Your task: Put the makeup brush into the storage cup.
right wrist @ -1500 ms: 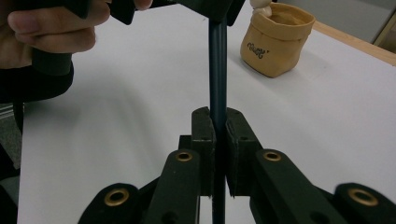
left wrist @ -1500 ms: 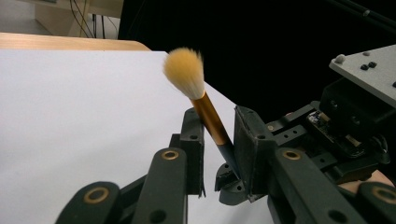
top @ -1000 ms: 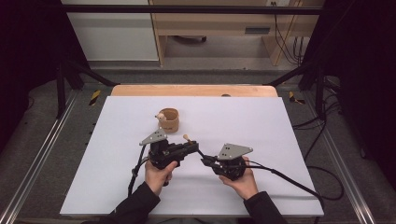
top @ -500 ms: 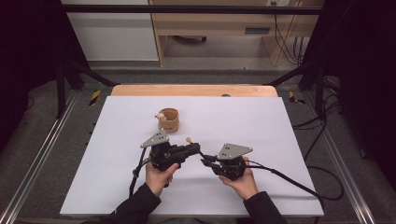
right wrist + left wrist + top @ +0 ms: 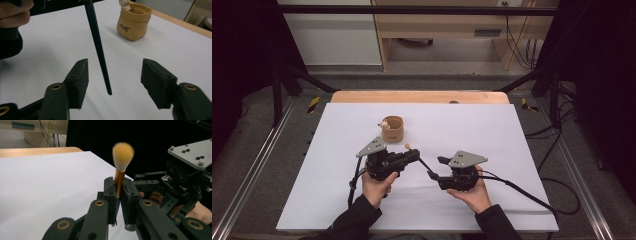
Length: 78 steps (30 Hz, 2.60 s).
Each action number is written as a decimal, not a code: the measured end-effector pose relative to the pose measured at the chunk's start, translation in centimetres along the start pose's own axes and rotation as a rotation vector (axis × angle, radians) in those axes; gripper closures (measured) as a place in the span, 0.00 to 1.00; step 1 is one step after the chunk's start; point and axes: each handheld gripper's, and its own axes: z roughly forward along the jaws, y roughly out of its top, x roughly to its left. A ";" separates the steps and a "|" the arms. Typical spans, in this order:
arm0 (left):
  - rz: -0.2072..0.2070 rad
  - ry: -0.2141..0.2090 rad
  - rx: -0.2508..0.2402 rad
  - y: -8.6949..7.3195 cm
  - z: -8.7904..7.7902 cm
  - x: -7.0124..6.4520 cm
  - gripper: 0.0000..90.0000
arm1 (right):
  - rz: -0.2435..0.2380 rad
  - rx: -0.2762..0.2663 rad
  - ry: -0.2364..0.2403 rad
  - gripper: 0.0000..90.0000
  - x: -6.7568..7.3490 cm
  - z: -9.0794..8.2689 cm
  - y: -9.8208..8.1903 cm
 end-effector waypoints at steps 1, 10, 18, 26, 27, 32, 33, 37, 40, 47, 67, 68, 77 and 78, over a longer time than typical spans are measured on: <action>0.000 0.005 0.000 0.0 -0.1 0.1 0.93 | 0.004 -0.003 -0.008 0.38 -0.1 -0.1 0.1; -0.012 0.045 -0.016 0.7 -1.6 0.9 0.93 | 0.066 -0.003 -0.083 0.17 -0.7 -1.4 0.3; 0.010 0.086 -0.005 1.1 -2.6 1.2 0.93 | 0.121 -0.028 -0.138 0.11 -2.1 -3.0 0.0; 0.011 0.107 -0.006 1.3 -3.5 1.7 0.93 | 0.155 -0.055 -0.194 0.07 -3.3 -4.7 -0.2; 0.012 0.111 -0.007 1.3 -3.6 1.7 0.93 | 0.162 -0.057 -0.202 0.07 -3.5 -4.9 -0.3; 0.018 0.137 -0.011 1.6 -4.4 1.9 0.93 | 0.182 -0.071 -0.233 0.06 -4.2 -6.1 -0.5; 0.021 0.143 -0.012 1.7 -4.6 2.0 0.93 | 0.188 -0.074 -0.238 0.07 -4.3 -6.4 -0.5; 0.022 0.158 -0.014 1.9 -5.1 2.3 0.93 | 0.196 -0.090 -0.264 0.06 -4.8 -7.5 -0.6; 0.017 0.175 -0.012 1.9 -5.2 2.6 0.93 | 0.207 -0.104 -0.272 0.06 -5.2 -8.3 -0.8; 0.018 0.203 -0.016 2.1 -5.6 3.0 0.93 | 0.229 -0.099 -0.297 0.06 -5.9 -9.0 -1.6; 0.033 0.278 -0.028 3.6 -6.8 4.2 0.93 | 0.241 -0.064 -0.324 0.06 -6.7 -9.5 -2.8; 0.029 0.280 -0.029 3.6 -6.8 4.2 0.93 | 0.243 -0.063 -0.325 0.06 -6.8 -9.5 -2.9; 0.031 0.287 -0.022 4.0 -6.7 4.5 0.93 | 0.238 -0.056 -0.322 0.06 -6.8 -9.6 -3.0; 0.029 0.290 -0.025 4.0 -6.6 4.5 0.93 | 0.236 -0.056 -0.323 0.06 -6.8 -9.6 -3.0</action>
